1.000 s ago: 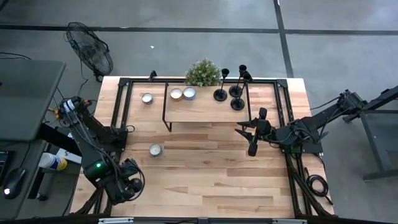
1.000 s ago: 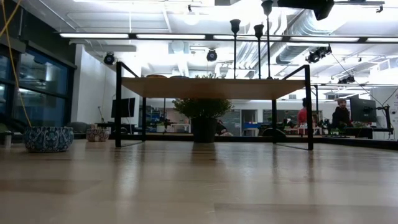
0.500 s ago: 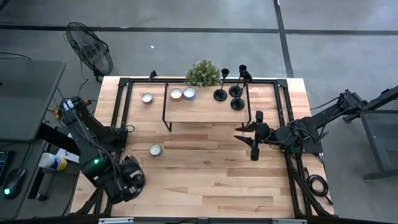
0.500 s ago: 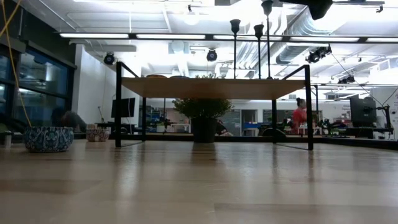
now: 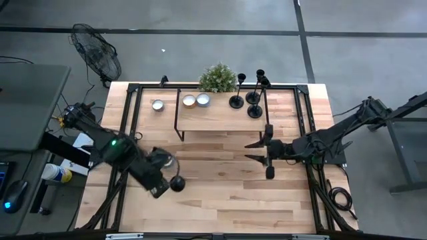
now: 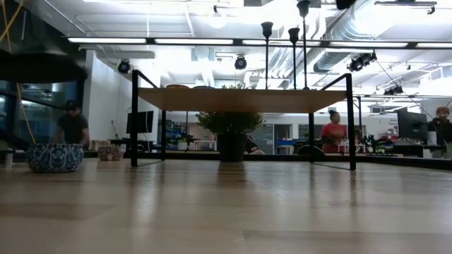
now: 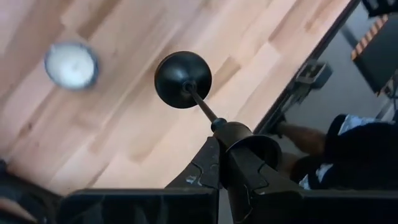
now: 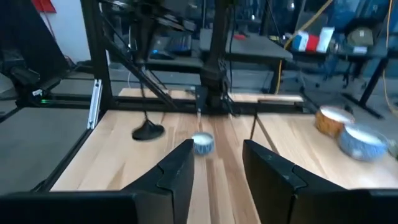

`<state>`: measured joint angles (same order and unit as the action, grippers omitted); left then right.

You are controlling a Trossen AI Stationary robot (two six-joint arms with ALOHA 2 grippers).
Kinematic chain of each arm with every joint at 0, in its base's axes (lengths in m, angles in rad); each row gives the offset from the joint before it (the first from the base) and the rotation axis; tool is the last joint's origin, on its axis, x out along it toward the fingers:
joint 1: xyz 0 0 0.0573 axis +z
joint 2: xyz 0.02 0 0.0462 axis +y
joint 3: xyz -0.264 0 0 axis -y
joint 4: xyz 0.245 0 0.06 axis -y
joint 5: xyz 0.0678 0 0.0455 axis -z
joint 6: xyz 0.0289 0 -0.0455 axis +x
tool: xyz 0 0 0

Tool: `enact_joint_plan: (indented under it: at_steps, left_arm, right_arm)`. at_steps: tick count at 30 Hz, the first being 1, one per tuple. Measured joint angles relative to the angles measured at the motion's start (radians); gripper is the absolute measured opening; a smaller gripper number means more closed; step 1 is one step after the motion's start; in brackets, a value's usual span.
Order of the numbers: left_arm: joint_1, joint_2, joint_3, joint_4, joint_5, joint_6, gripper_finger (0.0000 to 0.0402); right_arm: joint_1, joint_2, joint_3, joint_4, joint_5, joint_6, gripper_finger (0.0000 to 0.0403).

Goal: Pick & Place candle stick holders
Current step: Put the black candle holder on the shelf aligned with the black candle holder

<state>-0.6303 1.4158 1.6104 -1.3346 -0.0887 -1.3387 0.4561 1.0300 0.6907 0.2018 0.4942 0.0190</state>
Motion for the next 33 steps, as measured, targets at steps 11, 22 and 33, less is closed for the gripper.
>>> enact_joint_plan:
  at_steps: [11,22,33]
  left_arm:
    - [0.205,0.005,0.021,0.115,-0.001,0.238,0.0]
    - [0.326,0.019,0.021,0.183,-0.022,0.323,0.0]
    - [0.409,0.021,0.021,0.226,0.012,0.426,0.0]
  right_arm:
    - [-0.061,0.228,0.062,0.225,-0.084,-0.001,0.0209]
    - [-0.06,0.494,0.369,0.105,0.09,-0.125,0.0212]
    - [-0.043,0.706,0.553,0.099,0.194,-0.124,0.0216]
